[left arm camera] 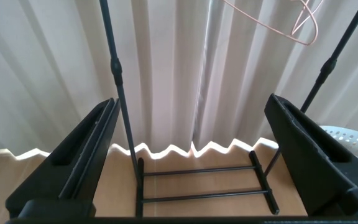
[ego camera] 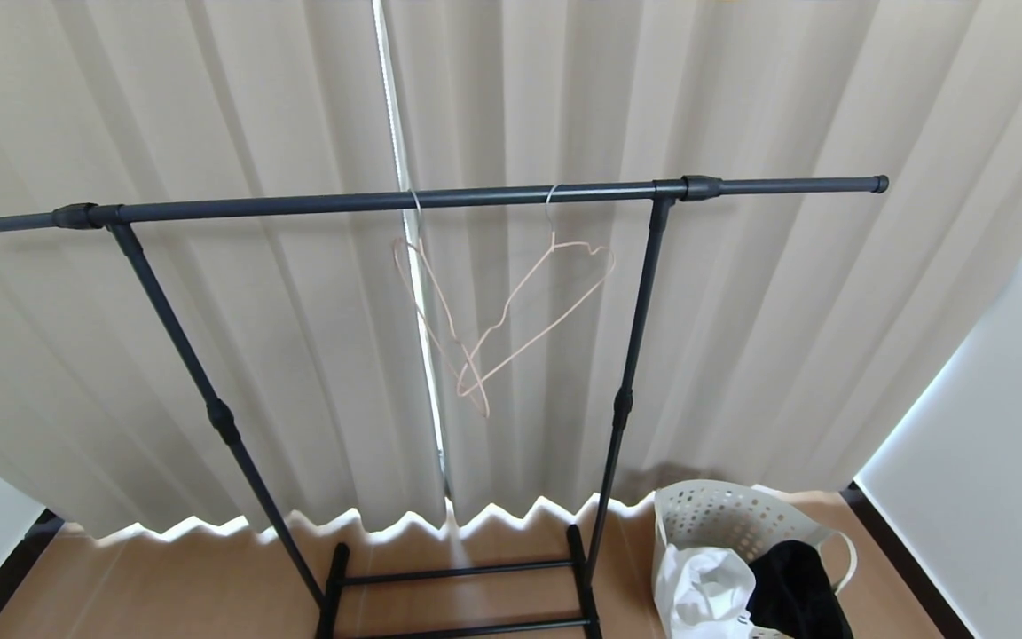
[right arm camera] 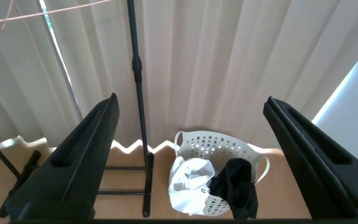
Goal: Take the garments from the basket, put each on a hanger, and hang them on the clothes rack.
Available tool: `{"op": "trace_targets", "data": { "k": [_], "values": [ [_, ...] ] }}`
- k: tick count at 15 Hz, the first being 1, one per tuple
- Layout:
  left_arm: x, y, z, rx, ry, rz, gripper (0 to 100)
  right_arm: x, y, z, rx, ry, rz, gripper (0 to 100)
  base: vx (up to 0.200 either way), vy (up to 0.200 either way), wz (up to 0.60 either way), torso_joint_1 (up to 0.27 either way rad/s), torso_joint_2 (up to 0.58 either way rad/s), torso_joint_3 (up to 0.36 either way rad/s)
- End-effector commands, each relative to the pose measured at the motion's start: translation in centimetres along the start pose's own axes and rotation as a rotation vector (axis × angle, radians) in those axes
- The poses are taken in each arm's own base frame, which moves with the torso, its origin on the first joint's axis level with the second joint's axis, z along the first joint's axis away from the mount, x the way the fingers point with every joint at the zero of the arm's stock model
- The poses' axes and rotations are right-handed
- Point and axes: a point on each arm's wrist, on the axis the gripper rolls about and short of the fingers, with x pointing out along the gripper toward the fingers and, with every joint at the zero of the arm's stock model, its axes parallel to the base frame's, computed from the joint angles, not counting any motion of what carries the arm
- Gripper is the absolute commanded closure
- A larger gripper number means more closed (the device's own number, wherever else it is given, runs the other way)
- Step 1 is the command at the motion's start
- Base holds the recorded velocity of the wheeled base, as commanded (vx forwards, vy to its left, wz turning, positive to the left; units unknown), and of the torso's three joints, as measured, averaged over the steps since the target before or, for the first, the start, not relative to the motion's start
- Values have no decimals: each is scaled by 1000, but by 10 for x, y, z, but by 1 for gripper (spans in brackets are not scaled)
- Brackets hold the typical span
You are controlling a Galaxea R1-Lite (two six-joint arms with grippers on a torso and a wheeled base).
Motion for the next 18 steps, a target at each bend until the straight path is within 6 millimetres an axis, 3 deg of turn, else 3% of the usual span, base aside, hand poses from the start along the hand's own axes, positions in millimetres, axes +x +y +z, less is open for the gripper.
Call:
{"op": "trace_targets", "data": {
  "k": [1, 18],
  "values": [
    [0, 0, 0, 0, 1, 1, 0, 0, 0, 0, 0, -1, 1, 0, 0, 0, 0, -154, 330, 173],
    [0, 0, 0, -3, -1, 4, 0, 0, 0, 0, 5, -1, 1, 0, 0, 0, 0, -177, 416, 234]
  ]
}}
